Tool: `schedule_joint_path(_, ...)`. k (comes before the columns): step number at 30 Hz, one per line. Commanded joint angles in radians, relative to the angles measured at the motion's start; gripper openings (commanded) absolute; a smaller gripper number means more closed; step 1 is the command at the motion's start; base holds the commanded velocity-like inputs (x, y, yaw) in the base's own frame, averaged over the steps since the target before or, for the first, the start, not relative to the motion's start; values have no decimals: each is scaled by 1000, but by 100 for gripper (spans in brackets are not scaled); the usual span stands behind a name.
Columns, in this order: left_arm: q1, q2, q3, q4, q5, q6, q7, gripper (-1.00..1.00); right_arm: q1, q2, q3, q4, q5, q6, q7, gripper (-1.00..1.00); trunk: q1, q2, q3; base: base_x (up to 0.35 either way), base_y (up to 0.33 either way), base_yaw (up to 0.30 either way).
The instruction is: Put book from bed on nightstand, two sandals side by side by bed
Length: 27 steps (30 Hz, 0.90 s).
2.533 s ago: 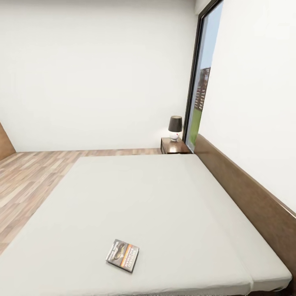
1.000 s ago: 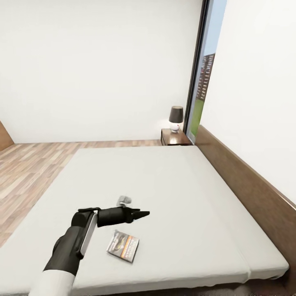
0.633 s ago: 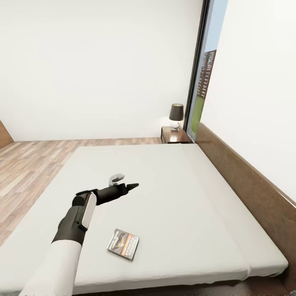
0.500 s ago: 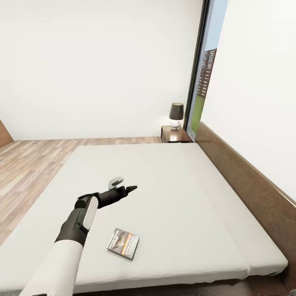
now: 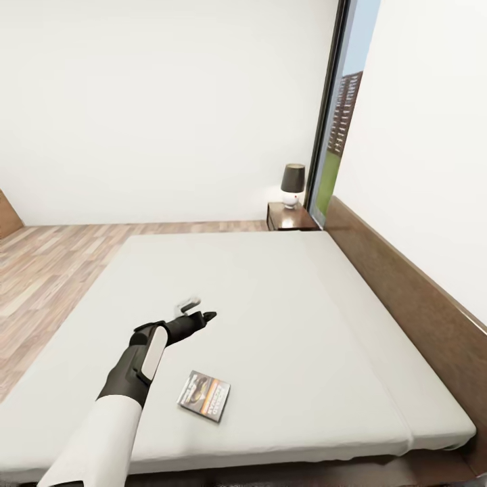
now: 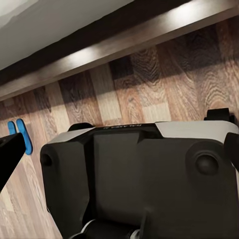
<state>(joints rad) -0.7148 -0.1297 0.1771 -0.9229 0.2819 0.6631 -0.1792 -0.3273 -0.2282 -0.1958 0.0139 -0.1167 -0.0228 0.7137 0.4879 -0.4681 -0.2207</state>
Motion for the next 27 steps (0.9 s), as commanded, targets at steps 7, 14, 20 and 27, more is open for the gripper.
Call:
schedule_joint_path(7,-1,-2,4,-1,0,6,-3,100,-1,0,4,2,-9,-2,4,100,0,-2,-12,0,0,78)
schedule_joint_path(14,0,-4,4,-1,1,6,-4,100,-1,0,4,2,-10,0,4,100,0,-2,-21,0,0,54)
schedule_joint_path(20,-1,-4,2,-1,2,6,-5,100,-1,0,4,2,-11,0,4,100,0,-2,-21,0,0,3)
schedule_joint_path(27,-1,-4,2,-1,2,6,-5,100,-1,0,4,2,-11,1,6,100,0,-2,-22,0,0,8)
